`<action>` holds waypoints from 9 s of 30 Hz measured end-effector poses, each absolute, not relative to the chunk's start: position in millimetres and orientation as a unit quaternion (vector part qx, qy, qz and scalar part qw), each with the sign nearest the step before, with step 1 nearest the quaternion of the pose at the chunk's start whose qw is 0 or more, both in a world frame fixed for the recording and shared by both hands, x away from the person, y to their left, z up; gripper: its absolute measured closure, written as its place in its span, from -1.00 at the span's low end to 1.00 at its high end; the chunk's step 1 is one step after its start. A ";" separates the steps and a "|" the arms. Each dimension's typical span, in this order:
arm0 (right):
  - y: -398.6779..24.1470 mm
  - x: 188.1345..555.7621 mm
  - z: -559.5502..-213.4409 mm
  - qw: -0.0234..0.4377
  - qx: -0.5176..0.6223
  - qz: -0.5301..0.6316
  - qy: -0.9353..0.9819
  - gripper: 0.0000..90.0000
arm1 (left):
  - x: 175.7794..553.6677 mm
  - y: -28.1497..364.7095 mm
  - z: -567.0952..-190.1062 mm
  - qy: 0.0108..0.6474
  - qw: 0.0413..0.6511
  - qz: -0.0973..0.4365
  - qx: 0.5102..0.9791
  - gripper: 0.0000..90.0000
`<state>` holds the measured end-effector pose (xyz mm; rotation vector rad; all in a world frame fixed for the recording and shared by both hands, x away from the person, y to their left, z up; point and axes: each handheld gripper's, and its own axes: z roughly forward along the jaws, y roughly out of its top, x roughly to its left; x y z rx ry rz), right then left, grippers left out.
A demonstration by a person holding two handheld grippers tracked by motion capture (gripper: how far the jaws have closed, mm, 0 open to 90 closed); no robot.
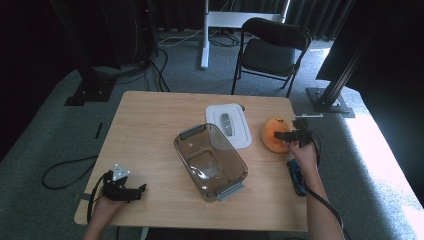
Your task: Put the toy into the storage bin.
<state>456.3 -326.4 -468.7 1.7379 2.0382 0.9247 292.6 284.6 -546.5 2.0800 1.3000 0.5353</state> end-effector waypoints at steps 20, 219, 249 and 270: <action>-320.7 449.9 -475.8 0.162 0.587 0.311 0.730 0.26 | 292.6 284.6 -546.5 0.492 0.310 0.203 0.788 -0.95; -263.3 347.9 -417.4 0.102 0.426 0.404 0.803 -0.58 | 292.6 284.5 -546.5 0.493 0.310 0.203 0.787 -0.95; -317.1 342.7 -449.4 0.134 0.508 0.379 0.762 -0.70 | 292.6 284.6 -546.5 0.493 0.310 0.203 0.787 -0.95; -352.8 334.5 -496.1 0.177 0.585 0.303 0.731 -0.70 | 292.6 284.6 -546.5 0.493 0.310 0.203 0.787 -0.95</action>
